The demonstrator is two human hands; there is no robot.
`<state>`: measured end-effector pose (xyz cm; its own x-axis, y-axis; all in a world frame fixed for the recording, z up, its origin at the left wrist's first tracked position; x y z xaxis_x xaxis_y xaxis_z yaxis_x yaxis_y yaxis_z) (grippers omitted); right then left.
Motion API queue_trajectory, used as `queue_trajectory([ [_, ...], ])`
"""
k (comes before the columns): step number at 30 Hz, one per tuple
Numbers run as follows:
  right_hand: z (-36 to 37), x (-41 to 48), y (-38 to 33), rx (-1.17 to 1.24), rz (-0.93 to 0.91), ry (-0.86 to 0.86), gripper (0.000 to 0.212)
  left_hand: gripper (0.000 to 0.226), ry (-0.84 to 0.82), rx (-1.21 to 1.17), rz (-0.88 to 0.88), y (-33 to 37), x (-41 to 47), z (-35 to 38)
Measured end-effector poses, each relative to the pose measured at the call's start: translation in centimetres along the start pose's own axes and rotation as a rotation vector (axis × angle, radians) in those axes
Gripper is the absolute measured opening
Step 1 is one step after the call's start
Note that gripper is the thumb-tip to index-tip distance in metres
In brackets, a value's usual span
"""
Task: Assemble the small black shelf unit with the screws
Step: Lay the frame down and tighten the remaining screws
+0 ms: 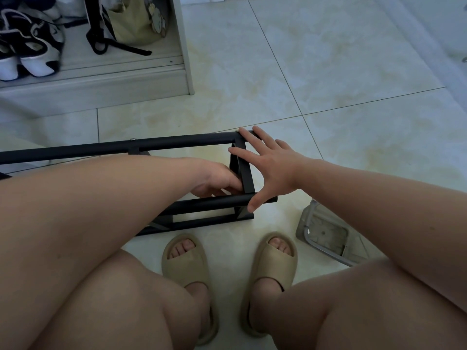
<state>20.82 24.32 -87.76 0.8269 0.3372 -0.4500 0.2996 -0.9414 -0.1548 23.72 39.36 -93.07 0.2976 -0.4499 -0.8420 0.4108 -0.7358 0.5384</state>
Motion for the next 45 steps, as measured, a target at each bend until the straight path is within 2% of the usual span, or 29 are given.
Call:
queue_trajectory([
  [7, -0.02, -0.08, -0.11, 0.001, -0.002, 0.009, 0.139, 0.021, -0.037, -0.069, -0.008, 0.45, 0.12, -0.11],
  [18, -0.05, -0.11, -0.09, 0.005, 0.000, 0.008, 0.139, 0.013, -0.012, -0.046, 0.032, -0.15, 0.35, -0.03],
  [22, -0.06, -0.13, -0.09, -0.001, -0.002, 0.013, 0.139, 0.027, -0.055, -0.063, 0.031, 0.08, 0.14, -0.10],
  [31, -0.19, -0.19, -0.12, 0.009, -0.004, 0.010, 0.138, 0.016, -0.046, -0.042, 0.054, -0.39, 0.34, -0.02],
  [35, -0.19, -0.23, -0.20, 0.011, -0.002, 0.010, 0.138, 0.039, -0.009, -0.061, 0.076, -0.15, 0.61, -0.12],
  [45, -0.06, -0.13, -0.07, 0.004, -0.006, 0.013, 0.138, 0.015, -0.068, -0.048, 0.039, -0.24, 0.20, 0.11],
])
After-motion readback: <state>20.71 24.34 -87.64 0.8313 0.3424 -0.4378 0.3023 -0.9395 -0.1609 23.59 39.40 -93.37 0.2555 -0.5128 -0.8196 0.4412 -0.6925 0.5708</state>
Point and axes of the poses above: each hand's wrist, its own x-axis towards the middle knuckle, its own z-axis out of the palm, y = z × x, the point moved 3 cm from there along x, towards the middle knuckle, and after that the axes turned 3 degrees about y, right-handed, at the moved point
